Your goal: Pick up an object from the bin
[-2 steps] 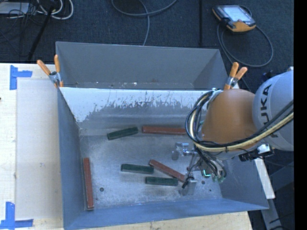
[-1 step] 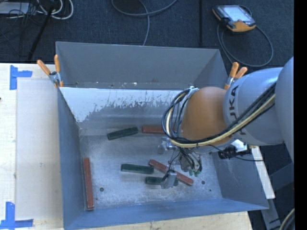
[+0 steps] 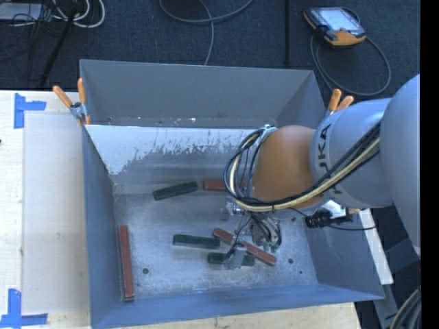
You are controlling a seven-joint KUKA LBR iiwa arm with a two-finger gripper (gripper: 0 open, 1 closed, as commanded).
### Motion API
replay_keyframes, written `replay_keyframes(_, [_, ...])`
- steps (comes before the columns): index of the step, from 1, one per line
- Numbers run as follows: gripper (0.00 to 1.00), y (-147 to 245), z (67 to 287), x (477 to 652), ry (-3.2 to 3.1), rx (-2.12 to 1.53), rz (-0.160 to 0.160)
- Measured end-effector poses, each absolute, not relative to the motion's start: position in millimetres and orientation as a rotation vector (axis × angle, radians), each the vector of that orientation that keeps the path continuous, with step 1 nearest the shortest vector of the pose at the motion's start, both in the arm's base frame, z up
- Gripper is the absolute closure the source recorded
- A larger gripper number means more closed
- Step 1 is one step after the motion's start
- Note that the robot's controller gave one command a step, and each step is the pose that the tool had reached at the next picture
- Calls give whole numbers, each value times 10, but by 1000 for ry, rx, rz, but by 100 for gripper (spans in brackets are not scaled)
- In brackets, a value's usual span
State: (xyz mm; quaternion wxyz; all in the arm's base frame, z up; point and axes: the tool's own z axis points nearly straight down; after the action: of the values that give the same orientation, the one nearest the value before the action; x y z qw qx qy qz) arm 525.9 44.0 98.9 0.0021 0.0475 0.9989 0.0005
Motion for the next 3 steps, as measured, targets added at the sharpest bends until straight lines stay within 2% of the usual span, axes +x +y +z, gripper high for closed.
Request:
replay_keyframes(1, [0,488,910,5232,3137,147,1])
replay_keyframes(2, [0,399,1197,5158,3141,121,0])
replay_keyframes(3, [100,-140,791,5616,3133,273,1])
